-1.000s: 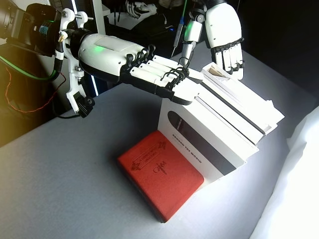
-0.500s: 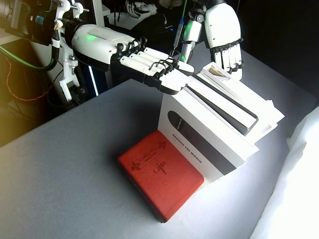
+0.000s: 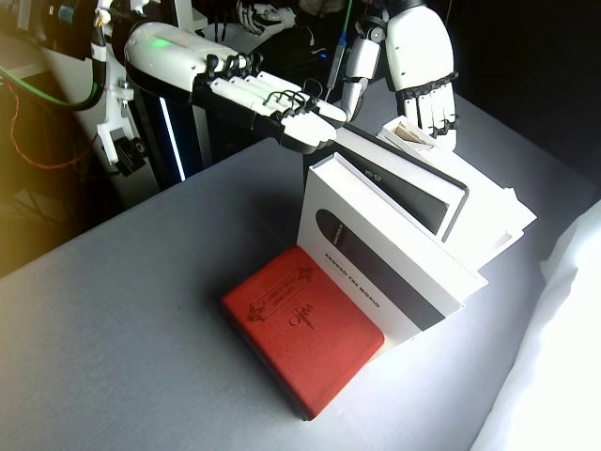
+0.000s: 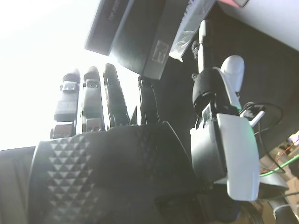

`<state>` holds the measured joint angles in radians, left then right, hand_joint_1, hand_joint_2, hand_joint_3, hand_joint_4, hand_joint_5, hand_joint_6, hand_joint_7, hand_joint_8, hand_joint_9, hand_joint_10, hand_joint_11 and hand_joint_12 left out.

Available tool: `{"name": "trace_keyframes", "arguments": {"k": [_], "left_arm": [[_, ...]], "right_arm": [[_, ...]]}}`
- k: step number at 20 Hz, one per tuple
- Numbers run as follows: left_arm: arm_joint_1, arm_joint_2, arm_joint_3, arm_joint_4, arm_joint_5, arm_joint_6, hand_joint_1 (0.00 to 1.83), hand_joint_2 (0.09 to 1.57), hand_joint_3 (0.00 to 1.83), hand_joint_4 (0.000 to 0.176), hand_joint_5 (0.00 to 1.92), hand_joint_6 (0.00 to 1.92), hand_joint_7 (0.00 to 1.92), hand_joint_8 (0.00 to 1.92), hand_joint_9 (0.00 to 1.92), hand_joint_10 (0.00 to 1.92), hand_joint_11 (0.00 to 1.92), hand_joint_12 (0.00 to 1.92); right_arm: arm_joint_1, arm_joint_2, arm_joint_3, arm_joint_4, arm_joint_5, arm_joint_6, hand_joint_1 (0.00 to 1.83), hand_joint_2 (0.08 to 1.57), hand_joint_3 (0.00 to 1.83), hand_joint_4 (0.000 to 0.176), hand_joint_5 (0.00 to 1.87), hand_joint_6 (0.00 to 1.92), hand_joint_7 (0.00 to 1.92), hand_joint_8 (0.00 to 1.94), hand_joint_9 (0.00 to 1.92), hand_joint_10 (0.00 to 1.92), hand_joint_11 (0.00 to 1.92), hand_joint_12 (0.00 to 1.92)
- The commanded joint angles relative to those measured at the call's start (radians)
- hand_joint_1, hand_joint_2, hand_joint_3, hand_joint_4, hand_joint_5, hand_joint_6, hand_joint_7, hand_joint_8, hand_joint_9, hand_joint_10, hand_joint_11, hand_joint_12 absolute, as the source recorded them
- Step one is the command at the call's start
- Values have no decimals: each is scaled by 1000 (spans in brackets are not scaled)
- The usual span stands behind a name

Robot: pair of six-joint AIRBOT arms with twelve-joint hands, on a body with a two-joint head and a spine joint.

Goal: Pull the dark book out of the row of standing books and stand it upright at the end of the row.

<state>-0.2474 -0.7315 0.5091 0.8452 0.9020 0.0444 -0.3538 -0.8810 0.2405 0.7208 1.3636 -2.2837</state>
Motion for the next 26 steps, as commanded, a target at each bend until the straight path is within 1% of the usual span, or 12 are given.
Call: {"name": "trace_keyframes", "arguments": {"k": [1,4,9,14,16,24,26], "left_arm": [[-18,13,0,60,-31,-3,0,1200,4,0,75,0,20,0,0,0,0,0],[-18,13,0,60,-31,-1,0,1204,4,0,78,3,36,7,2,1,0,0],[-18,14,0,60,-30,4,0,1201,2,0,84,5,38,6,3,1,0,0],[-18,13,0,60,-28,3,0,1196,0,0,61,0,16,0,0,0,0,0],[-18,13,0,60,-28,2,0,1202,2,0,87,12,38,10,6,3,3,1],[-19,13,0,58,-28,0,0,1199,0,0,92,7,42,6,7,2,0,0],[-19,13,0,58,-28,0,0,1200,0,0,98,8,47,7,10,3,2,1]], "right_arm": [[-5,9,-12,-32,46,-25,0,1256,2,0,95,14,60,12,7,3,0,0],[-23,9,-29,-26,58,-60,17,1259,2,0,104,12,64,7,8,3,0,0],[-40,9,-46,-26,60,-78,0,1259,1,0,94,5,49,1,0,0,0,0],[-46,10,-72,-13,89,-111,0,1262,2,0,97,4,56,4,4,2,0,0],[-54,10,-85,-1,92,-125,0,1263,3,0,94,3,50,1,0,0,0,0],[-113,12,-166,-1,111,-162,6,1271,4,0,79,3,46,2,0,0,0,0],[-122,14,-173,-1,112,-169,0,1268,3,0,77,2,42,1,0,0,0,0]]}}
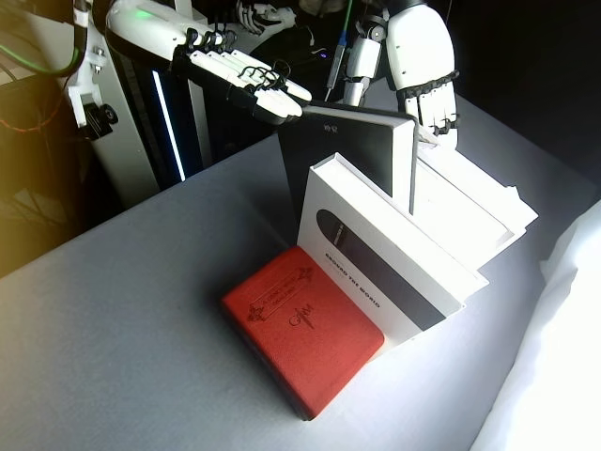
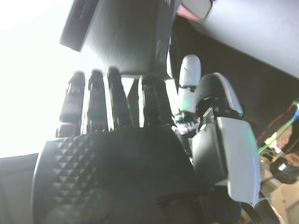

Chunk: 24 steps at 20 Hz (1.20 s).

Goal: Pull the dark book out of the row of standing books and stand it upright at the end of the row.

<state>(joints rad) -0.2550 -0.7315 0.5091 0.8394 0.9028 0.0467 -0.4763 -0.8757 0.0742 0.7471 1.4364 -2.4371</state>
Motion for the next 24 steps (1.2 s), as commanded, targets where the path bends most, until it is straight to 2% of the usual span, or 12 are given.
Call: {"name": "trace_keyframes", "arguments": {"k": [1,8,12,16,24], "left_arm": [[-12,13,0,63,-29,-2,0,1202,1,0,78,0,22,0,0,0,0,0],[-12,13,0,64,-29,0,0,1198,0,0,84,1,36,3,0,0,0,0],[-12,13,0,64,-29,0,0,1210,4,0,91,2,37,2,0,0,0,0],[-11,13,0,70,-29,0,0,1207,1,0,101,5,47,6,9,3,3,1],[-11,13,0,79,-26,1,0,1208,2,0,89,0,49,1,12,1,3,2]], "right_arm": [[-7,10,-10,-27,40,-20,5,1273,4,0,94,8,60,7,7,3,0,0],[-90,9,-42,-27,40,-39,2,1263,0,0,102,7,72,7,20,7,0,0],[-94,9,-42,-10,28,-37,9,1272,2,0,145,13,114,11,49,11,5,6],[-104,9,-41,60,-17,-36,1,1273,2,0,130,3,96,1,37,3,0,0],[-128,8,-11,80,-90,11,3,1264,0,0,143,10,112,7,49,8,4,2]]}}
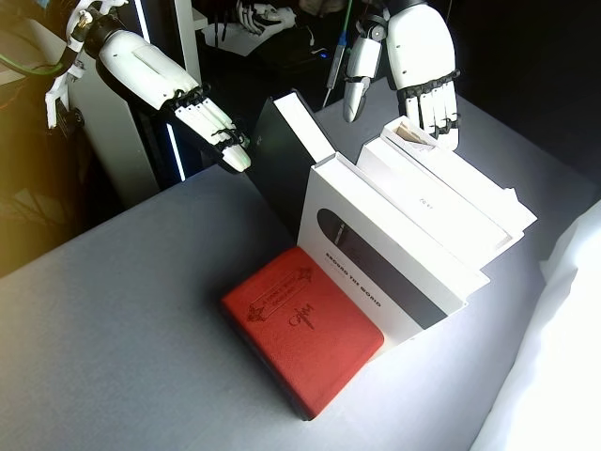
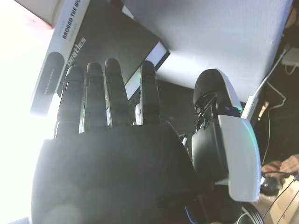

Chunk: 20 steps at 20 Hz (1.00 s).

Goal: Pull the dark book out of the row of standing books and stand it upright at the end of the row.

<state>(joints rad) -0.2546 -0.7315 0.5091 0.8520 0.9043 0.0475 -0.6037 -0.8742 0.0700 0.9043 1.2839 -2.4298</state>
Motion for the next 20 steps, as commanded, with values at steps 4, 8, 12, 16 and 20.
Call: {"name": "trace_keyframes", "arguments": {"k": [4,8,12,16,20], "left_arm": [[-10,13,0,74,-27,1,0,1198,0,0,99,4,51,2,9,1,3,1],[-8,13,0,79,-28,1,0,1205,1,0,109,7,61,5,19,5,5,2],[-8,13,0,79,-28,1,0,1196,0,0,99,1,46,0,7,0,0,0],[-8,13,0,79,-28,1,0,1199,0,0,98,0,47,1,8,1,0,0],[-8,13,0,79,-28,1,0,1205,1,0,94,0,48,1,7,1,0,0]], "right_arm": [[-18,4,15,-32,13,5,67,1261,0,0,177,14,151,11,85,16,26,21],[-20,3,15,-32,9,5,30,1261,0,0,177,9,137,7,71,6,8,32],[-19,3,28,-22,-12,17,30,1272,1,0,171,1,145,1,85,4,0,126],[-18,3,32,-22,-16,17,2,1275,1,0,158,0,133,0,75,1,0,110],[-7,3,31,-22,18,0,2,1270,1,0,168,5,132,4,65,5,0,82]]}}
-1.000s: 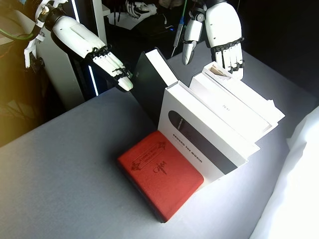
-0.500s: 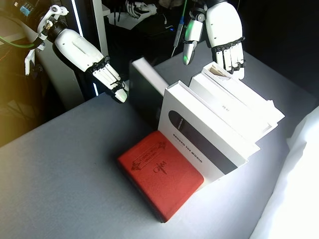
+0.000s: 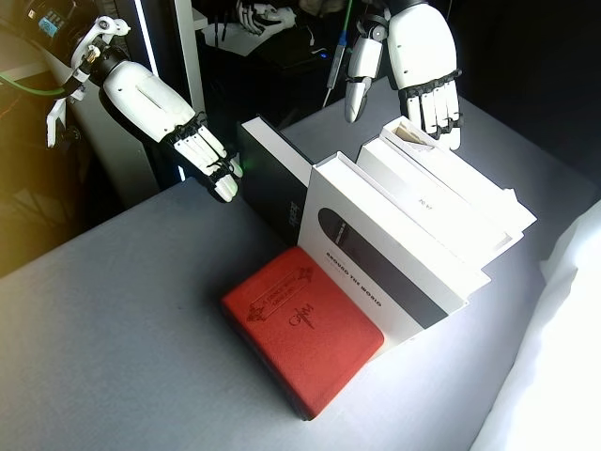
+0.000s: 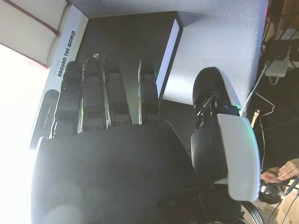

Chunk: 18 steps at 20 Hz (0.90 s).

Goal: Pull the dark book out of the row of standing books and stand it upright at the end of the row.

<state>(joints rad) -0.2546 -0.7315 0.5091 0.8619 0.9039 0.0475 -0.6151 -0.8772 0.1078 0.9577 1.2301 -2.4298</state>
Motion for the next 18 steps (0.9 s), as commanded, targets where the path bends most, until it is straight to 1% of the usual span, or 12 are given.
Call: {"name": "trace_keyframes", "arguments": {"k": [1,4,7,10,11,13,14,15,16,17,18], "left_arm": [[-8,13,0,69,-27,1,0,1204,0,0,92,0,46,0,4,0,0,0],[-8,13,0,69,-27,1,0,1204,0,0,98,3,48,1,6,1,0,0],[-8,13,0,69,-27,1,0,1206,1,0,102,4,49,1,9,1,0,0],[-8,13,0,69,-27,1,0,1198,0,0,94,0,44,0,3,0,0,0],[-8,13,0,69,-27,1,0,1198,0,0,91,0,39,0,0,0,0,0],[-8,13,0,69,-27,1,0,1204,1,0,110,8,54,6,12,5,5,2],[-8,13,0,69,-27,-1,0,1206,1,0,112,7,58,7,16,6,7,3],[-8,13,0,69,-27,-1,0,1203,0,0,109,5,56,6,12,4,1,0],[-8,13,0,69,-27,-1,0,1204,0,0,107,4,55,5,11,3,0,0],[-8,13,0,69,-27,-1,0,1205,1,0,112,6,59,6,15,4,3,1],[-8,13,0,69,-27,-1,0,1206,1,0,108,4,57,5,13,3,4,2]], "right_arm": [[9,7,-7,-76,88,-10,13,1274,1,0,164,3,125,2,59,3,0,42],[21,11,-7,-76,123,-28,7,1275,2,0,159,0,128,0,64,1,0,72],[39,31,-6,-76,123,-33,16,1275,1,0,169,5,143,6,78,6,0,82],[61,63,3,-76,72,-3,5,1272,0,0,168,0,148,0,88,5,0,119],[73,79,11,-76,44,23,14,1268,0,0,176,3,159,3,97,6,0,149],[114,110,25,-76,4,54,0,1267,0,0,172,4,150,1,89,2,0,124],[127,120,29,-76,-5,58,19,1257,0,0,199,7,182,4,115,7,0,198],[144,134,31,-76,-15,59,3,1262,1,0,189,2,169,1,109,3,0,205],[159,147,32,-76,-26,62,0,1264,1,0,187,1,166,0,105,0,0,180],[177,162,32,-76,-35,63,0,1266,1,0,170,2,150,1,85,2,0,115],[190,173,31,-76,-42,72,34,1270,2,0,178,6,156,4,89,5,0,112]]}}
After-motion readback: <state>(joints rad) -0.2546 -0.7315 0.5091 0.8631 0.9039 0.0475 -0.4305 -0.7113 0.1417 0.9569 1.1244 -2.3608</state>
